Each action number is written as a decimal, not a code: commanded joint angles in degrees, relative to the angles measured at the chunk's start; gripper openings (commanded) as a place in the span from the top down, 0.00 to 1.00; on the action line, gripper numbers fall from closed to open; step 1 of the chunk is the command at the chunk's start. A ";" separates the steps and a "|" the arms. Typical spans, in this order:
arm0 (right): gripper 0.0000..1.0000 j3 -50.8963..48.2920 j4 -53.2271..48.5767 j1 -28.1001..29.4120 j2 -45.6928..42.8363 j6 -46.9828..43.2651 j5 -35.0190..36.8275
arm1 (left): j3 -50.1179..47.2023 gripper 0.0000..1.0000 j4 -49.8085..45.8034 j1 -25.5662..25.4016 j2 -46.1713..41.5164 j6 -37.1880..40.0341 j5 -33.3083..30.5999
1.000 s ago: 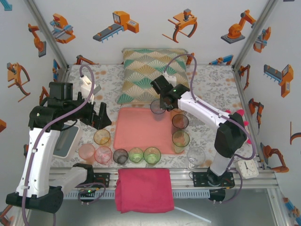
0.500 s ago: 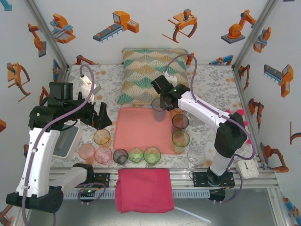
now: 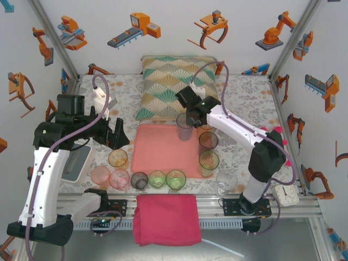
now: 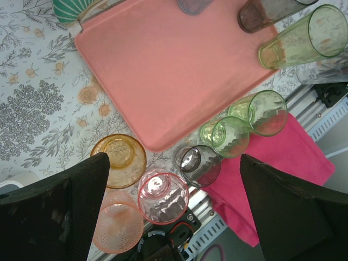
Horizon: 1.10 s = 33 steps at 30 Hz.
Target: Place the glasses into the tray
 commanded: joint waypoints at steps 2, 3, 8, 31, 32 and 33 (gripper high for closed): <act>0.75 2.67 -1.90 -0.24 -2.21 -0.94 0.59 | 0.51 0.03 0.24 0.45 0.06 -0.72 1.12; 0.75 2.67 -1.89 -0.19 -2.30 -0.92 0.50 | 0.50 0.03 0.18 0.47 0.00 -0.71 1.05; 0.75 2.98 -2.26 -0.17 -3.05 -0.95 0.18 | 0.52 0.03 0.20 0.45 0.02 -0.68 1.00; 0.74 8.88 -21.11 3.60 -13.32 0.57 2.99 | 2.01 0.03 -0.57 0.09 0.14 2.25 1.41; 0.74 7.71 -23.48 3.63 -15.89 2.24 3.53 | 1.96 0.03 -0.48 0.06 0.19 2.35 1.54; 0.74 5.77 -25.76 3.74 -19.11 3.94 3.97 | 2.01 0.03 -0.36 -0.02 0.23 2.47 1.88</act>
